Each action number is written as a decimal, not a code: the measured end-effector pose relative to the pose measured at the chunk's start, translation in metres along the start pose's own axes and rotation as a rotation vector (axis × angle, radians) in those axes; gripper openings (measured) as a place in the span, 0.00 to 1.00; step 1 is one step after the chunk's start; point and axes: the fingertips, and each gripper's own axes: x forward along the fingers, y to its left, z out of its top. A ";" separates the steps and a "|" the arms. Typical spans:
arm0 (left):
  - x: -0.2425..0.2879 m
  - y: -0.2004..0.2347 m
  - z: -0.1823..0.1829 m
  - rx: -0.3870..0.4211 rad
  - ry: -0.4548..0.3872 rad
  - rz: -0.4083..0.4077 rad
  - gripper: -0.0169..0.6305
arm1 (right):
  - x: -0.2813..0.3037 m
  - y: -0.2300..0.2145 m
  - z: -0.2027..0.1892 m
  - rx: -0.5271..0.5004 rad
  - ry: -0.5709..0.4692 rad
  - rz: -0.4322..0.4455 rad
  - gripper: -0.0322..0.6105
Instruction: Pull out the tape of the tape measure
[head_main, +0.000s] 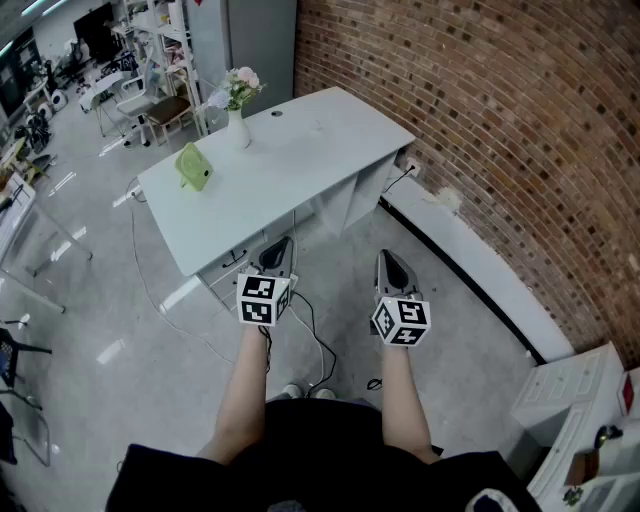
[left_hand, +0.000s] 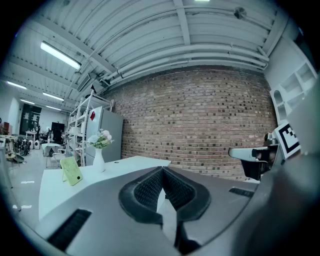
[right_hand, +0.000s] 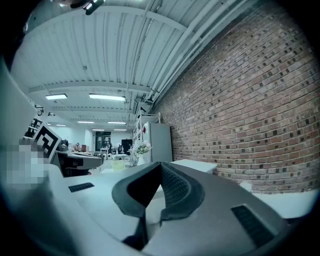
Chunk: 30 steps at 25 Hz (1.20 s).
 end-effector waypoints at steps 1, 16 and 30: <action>0.000 0.000 0.000 -0.003 -0.001 0.001 0.06 | 0.000 0.000 -0.001 0.001 0.001 0.000 0.05; 0.004 0.004 -0.017 -0.035 0.032 -0.012 0.06 | 0.004 0.003 -0.014 0.053 0.019 0.002 0.05; -0.015 0.021 -0.051 -0.085 0.077 -0.044 0.06 | -0.001 0.036 -0.033 0.069 0.059 -0.011 0.05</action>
